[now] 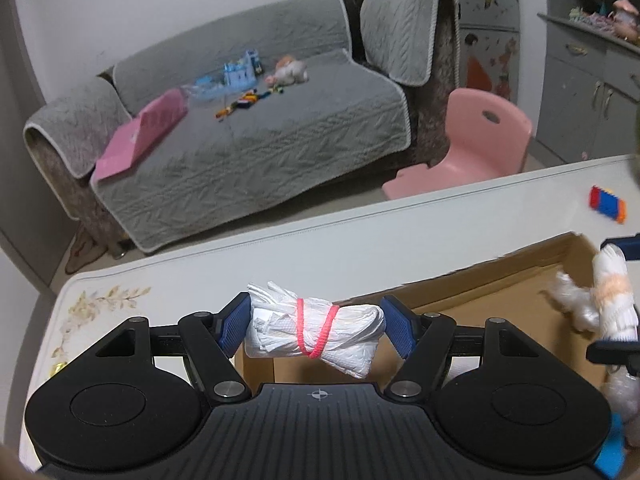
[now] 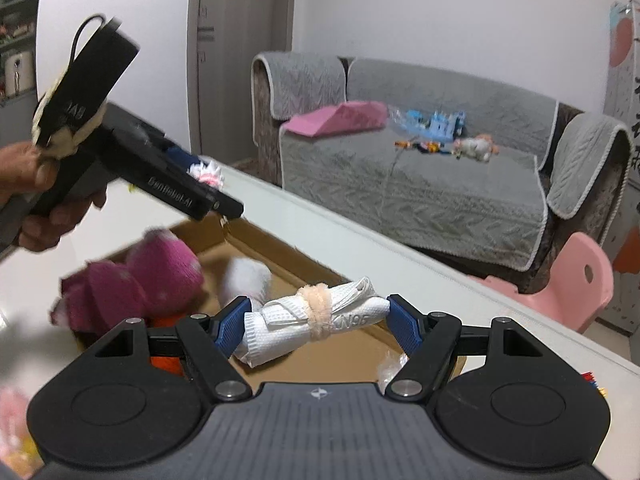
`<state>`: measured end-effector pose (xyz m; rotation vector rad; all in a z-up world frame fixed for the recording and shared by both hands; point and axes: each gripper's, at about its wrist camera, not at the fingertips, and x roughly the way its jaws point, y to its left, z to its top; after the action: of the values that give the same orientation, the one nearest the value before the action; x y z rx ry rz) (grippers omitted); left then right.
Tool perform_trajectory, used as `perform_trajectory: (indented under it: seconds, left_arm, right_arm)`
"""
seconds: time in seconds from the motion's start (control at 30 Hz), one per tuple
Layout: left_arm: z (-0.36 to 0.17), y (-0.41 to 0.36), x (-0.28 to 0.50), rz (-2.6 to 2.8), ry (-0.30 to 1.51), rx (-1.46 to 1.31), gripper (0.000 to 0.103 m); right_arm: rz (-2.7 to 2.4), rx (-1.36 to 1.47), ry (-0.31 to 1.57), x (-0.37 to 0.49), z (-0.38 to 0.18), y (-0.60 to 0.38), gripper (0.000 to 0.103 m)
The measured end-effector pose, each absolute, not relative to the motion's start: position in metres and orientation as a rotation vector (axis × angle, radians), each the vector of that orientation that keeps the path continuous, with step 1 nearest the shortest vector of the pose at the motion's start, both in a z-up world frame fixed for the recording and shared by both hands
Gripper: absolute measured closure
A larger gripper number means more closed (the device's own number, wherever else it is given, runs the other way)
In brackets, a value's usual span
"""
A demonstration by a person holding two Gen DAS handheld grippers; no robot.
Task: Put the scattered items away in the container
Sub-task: 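Carry both white bundles over the box and open both grippers to drop them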
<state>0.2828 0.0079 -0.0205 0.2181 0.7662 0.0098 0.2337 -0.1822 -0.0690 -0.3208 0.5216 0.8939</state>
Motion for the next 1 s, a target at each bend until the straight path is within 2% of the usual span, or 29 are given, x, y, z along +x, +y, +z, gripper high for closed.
perform_trajectory:
  seconds: [0.23,0.27,0.3,0.37,0.6,0.73,0.83,0.9,1.0]
  left_arm:
    - [-0.042,0.011,0.296,0.0,0.823,0.199,0.027]
    - [-0.043,0.013,0.298,-0.001,0.834,0.194,0.022]
    - [-0.045,0.013,0.298,0.004,0.842,0.194,0.012]
    - [-0.044,0.013,0.294,0.02,0.833,0.208,0.007]
    - [-0.025,0.008,0.27,0.011,0.8,0.225,0.006]
    - [-0.001,0.007,0.232,-0.011,0.745,0.224,0.005]
    - [0.013,0.008,0.186,-0.019,0.69,0.212,0.0]
    - [0.015,0.007,0.153,-0.043,0.669,0.215,0.0]
    - [0.013,0.007,0.103,-0.061,0.648,0.204,0.0]
  right_arm:
    - [0.869,-0.34,0.567,0.246,-0.082,-0.176,0.033]
    - [0.866,-0.341,0.57,0.245,-0.082,-0.175,0.033]
    - [0.863,-0.34,0.572,0.245,-0.082,-0.176,0.032]
    - [0.849,-0.341,0.572,0.247,-0.082,-0.177,0.032]
    - [0.839,-0.326,0.548,0.237,-0.07,-0.183,0.027]
    - [0.83,-0.342,0.528,0.221,-0.055,-0.192,0.027]
    - [0.838,-0.335,0.497,0.195,-0.042,-0.209,0.026]
    - [0.844,-0.328,0.48,0.172,-0.038,-0.222,0.019]
    - [0.869,-0.325,0.452,0.128,-0.042,-0.243,0.014]
